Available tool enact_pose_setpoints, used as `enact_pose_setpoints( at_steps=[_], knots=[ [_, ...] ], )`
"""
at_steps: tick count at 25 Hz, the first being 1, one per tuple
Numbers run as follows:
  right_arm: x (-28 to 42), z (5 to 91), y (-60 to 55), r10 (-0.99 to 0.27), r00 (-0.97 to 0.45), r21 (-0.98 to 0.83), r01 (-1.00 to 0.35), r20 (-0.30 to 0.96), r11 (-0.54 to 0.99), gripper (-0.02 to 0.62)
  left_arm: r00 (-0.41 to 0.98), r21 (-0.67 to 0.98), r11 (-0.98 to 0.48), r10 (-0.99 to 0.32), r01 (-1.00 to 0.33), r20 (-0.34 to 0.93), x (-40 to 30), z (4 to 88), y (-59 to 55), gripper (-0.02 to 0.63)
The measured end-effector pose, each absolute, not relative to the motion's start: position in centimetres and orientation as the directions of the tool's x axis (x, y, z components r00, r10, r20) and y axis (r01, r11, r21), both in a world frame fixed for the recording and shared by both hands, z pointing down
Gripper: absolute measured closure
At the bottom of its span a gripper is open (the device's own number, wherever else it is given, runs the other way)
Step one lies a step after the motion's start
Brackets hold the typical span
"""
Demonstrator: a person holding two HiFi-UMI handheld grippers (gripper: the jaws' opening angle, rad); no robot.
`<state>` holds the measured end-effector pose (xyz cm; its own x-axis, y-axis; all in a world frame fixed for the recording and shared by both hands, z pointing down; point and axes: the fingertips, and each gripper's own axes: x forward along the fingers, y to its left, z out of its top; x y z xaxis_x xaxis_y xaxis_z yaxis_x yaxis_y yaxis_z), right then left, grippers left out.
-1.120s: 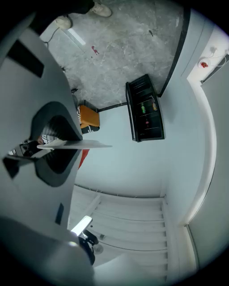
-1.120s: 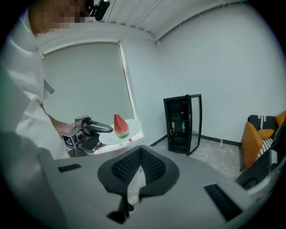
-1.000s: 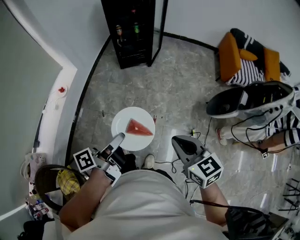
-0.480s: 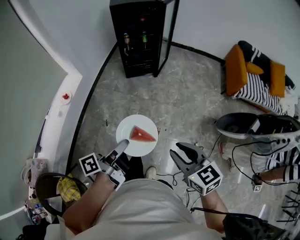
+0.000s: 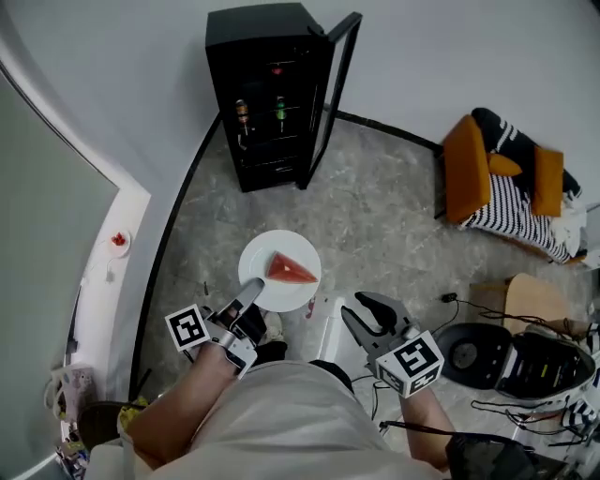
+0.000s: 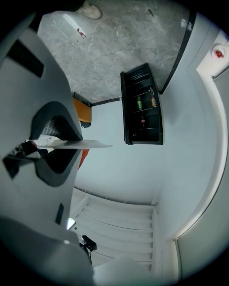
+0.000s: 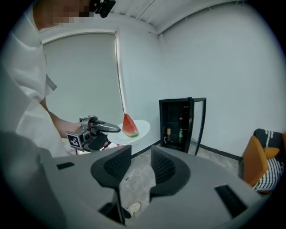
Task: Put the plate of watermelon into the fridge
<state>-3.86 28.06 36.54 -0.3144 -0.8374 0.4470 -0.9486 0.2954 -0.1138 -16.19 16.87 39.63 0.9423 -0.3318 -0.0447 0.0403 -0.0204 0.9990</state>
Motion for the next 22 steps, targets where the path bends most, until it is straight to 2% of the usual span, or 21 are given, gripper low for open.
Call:
enact_pose_setpoints(
  at_steps=[4,8,16,22],
  knots=[
    [-1.9,36.3,22.1,-0.856,-0.298,-0.125,-0.955,0.423,0.27,0.453,0.947,0.997,-0.065,-0.316,0.034,-0.053,-13.9,39.5,10.3,0.574],
    [-0.6,36.8,16.6,-0.821,-0.334,-0.111,-0.941,0.462,0.32,0.453,0.936,0.997,-0.063,-0.349,0.038,-0.058,-11.9,39.8,4.8,0.574],
    [4.3,40.2,4.4,-0.641,-0.482,-0.168,-0.857,0.598,0.487,0.453,0.896,0.998,-0.053,-0.442,0.028,-0.049,-5.7,42.0,-6.1,0.574],
    [7.5,40.6,-2.3,-0.542,-0.547,-0.17,-0.786,0.637,0.594,0.453,0.852,0.999,-0.04,-0.521,0.027,-0.044,-1.3,44.0,-13.2,0.574]
  ],
)
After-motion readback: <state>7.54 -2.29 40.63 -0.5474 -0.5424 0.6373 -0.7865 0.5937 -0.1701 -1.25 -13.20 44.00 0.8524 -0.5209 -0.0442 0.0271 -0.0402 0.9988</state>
